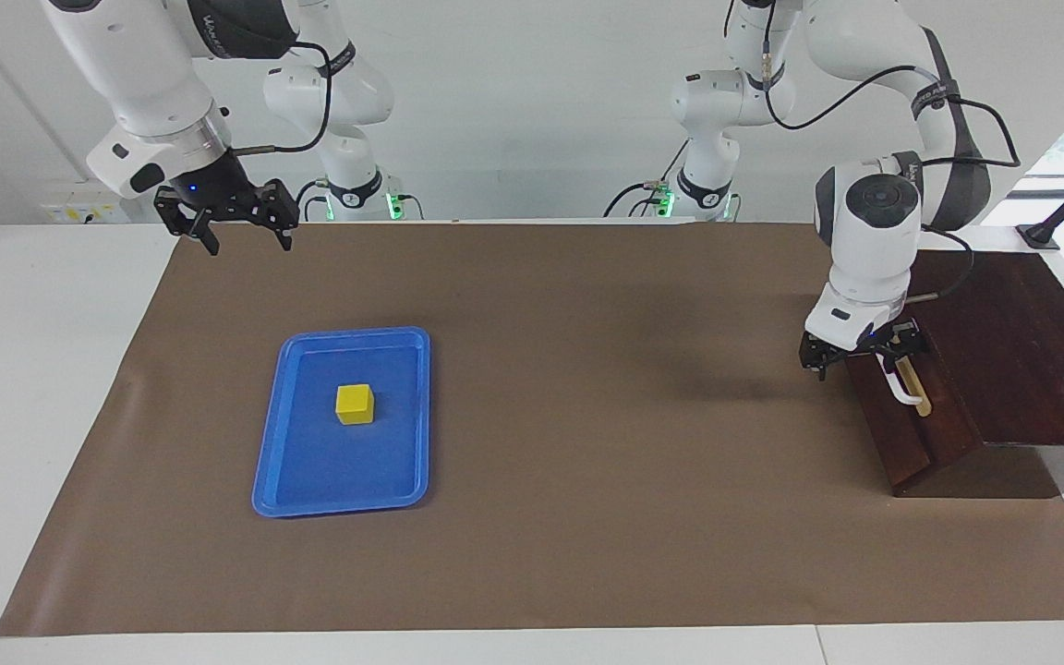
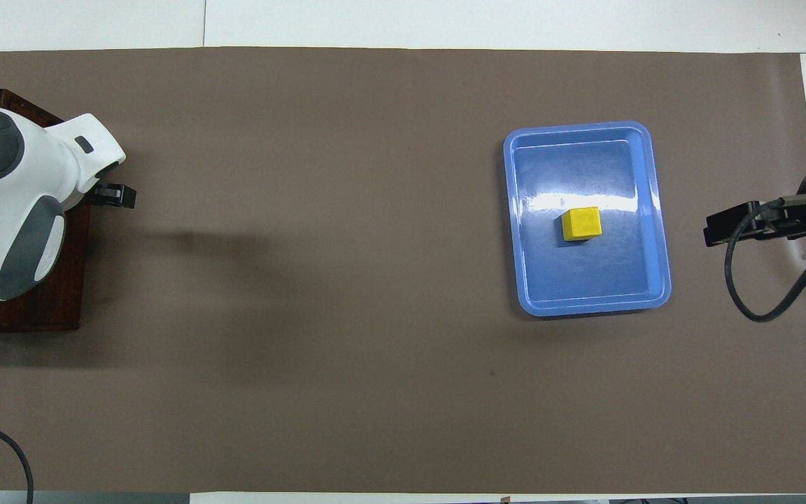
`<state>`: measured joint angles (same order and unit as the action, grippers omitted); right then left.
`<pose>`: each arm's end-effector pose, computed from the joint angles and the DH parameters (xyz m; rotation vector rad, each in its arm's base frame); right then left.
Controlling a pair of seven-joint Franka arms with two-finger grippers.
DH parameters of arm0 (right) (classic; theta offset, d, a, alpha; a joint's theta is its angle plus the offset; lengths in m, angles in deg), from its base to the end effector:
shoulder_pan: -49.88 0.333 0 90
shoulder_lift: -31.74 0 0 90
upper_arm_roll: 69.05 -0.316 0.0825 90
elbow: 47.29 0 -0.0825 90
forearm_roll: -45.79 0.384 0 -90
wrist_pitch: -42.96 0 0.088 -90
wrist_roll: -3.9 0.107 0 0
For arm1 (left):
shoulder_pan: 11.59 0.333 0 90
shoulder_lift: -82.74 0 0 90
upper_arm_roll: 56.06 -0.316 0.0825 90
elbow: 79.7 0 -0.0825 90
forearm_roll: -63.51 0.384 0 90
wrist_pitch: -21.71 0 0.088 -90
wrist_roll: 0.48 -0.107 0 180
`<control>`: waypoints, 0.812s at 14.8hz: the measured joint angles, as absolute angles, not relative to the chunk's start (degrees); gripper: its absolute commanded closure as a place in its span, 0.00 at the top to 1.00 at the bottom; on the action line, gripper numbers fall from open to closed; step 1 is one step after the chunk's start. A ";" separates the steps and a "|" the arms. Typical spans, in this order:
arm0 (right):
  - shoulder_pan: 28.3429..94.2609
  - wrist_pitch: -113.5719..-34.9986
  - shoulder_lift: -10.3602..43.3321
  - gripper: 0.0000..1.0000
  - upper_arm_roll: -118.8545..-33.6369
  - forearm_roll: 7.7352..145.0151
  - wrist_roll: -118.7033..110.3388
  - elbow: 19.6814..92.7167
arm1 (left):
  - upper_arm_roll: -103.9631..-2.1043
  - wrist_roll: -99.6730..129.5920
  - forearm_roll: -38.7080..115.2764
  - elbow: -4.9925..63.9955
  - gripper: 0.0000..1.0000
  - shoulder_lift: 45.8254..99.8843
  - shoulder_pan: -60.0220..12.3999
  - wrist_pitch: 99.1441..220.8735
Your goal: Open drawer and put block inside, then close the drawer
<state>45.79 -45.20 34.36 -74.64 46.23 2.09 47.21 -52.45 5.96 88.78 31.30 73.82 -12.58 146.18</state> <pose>0.5352 0.0160 0.6097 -3.1352 -0.0902 0.1022 0.6020 -0.0307 0.4159 -2.7691 0.2840 -0.1602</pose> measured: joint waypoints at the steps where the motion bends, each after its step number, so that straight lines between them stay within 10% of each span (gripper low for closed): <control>1: 45.80 -45.20 34.36 1.00 -74.67 46.23 2.09 47.32 | -52.49 5.37 89.20 32.24 1.00 73.85 -11.78 147.68; 12: 43.23 -49.78 31.15 1.00 -74.36 57.28 27.83 55.02 | -52.02 9.63 89.55 35.35 1.00 73.98 -12.71 151.28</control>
<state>43.23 -49.78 31.15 -74.36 57.28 27.83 55.02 -52.02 9.63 89.55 35.35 73.98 -12.71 151.28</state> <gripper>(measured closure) 0.000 0.000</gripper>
